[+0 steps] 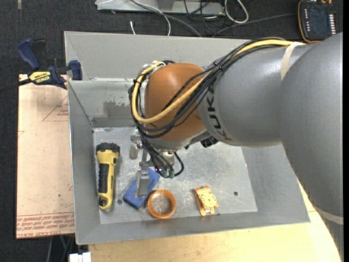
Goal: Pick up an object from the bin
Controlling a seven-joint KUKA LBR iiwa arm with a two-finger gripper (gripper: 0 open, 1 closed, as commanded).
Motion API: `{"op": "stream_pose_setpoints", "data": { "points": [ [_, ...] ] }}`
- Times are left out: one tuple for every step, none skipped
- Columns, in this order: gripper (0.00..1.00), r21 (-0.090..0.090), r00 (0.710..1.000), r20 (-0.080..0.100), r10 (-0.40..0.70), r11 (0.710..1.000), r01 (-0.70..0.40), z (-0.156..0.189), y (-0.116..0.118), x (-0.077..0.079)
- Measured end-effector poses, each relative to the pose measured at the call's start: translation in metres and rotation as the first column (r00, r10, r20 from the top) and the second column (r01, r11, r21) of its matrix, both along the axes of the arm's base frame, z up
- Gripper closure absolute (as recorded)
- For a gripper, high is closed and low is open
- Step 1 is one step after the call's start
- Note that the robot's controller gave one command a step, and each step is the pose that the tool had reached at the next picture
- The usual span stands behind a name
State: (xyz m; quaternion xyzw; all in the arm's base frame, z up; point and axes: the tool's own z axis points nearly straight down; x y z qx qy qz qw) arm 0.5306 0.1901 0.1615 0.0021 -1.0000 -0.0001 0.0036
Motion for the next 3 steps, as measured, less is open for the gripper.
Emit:
{"op": "stream_pose_setpoints", "data": {
  "points": [
    [0.0,0.001,1.0,0.007,-0.005,1.0,0.005,0.004,-0.001,0.002],
    [0.0,0.005,0.806,0.001,0.591,0.806,-0.591,-0.088,-0.021,0.007],
    [0.0,0.002,0.819,0.011,0.574,0.819,-0.574,-0.052,-0.022,-0.022]
  ]
}}
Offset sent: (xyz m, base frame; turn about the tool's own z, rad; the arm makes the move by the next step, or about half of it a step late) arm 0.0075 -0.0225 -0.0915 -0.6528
